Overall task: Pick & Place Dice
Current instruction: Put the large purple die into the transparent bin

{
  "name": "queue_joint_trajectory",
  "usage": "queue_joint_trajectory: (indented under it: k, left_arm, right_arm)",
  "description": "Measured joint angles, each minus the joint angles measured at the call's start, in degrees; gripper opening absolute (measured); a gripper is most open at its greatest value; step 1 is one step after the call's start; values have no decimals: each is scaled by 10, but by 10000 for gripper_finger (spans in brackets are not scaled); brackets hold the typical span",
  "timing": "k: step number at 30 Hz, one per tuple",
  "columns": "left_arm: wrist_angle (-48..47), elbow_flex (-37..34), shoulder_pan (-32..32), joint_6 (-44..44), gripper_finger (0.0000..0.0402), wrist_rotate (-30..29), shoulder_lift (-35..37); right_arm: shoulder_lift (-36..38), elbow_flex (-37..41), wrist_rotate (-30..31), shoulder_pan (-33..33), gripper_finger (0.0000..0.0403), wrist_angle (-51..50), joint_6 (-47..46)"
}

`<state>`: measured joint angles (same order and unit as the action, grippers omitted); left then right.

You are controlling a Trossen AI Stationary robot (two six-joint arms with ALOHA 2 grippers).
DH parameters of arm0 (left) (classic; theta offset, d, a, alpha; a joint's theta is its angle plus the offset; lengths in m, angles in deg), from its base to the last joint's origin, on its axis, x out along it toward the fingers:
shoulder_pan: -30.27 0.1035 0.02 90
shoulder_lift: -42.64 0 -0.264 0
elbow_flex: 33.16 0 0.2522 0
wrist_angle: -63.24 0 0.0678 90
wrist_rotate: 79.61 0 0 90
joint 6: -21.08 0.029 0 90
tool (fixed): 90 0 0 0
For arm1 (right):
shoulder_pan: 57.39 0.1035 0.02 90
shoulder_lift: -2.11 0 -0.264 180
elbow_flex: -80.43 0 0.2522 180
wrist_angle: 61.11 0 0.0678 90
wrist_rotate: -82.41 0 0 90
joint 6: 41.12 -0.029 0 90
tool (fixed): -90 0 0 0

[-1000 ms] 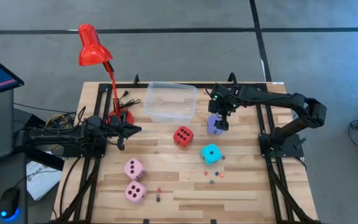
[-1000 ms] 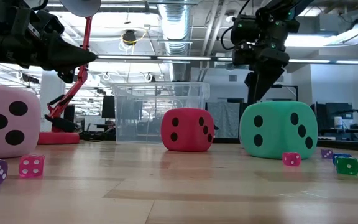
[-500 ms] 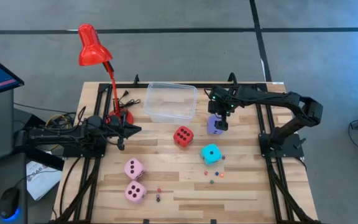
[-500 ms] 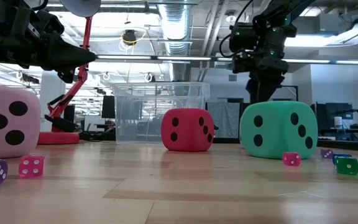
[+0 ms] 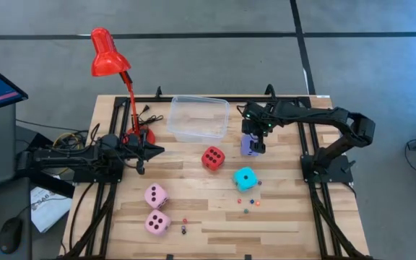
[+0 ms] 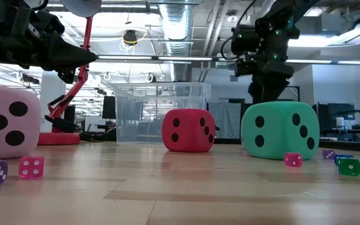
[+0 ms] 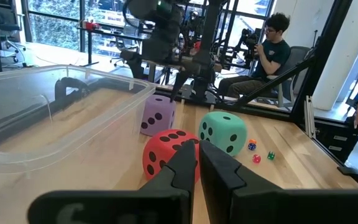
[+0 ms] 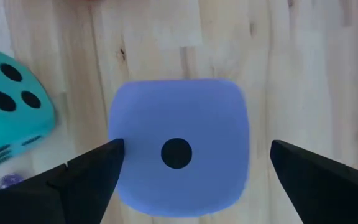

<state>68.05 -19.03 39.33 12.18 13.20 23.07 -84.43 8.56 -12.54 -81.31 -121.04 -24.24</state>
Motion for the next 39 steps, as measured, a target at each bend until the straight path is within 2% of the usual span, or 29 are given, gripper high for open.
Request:
queue_joint_trajectory:
  k: [7, 12, 25, 39]
  left_arm:
    - [0, 0, 0, 0, 11, 0, 0]
    - [0, 0, 0, 0, 11, 0, 0]
    - [0, 0, 0, 0, 11, 0, 0]
    - [0, 0, 0, 0, 11, 0, 0]
  right_arm:
    - [2, 26, -24, 5, 400, 27, -15]
    - [4, 26, -16, -1, 400, 31, -2]
    - [82, 30, 8, -8, 400, 31, 7]
    - [53, 50, 18, 6, 400, 47, 9]
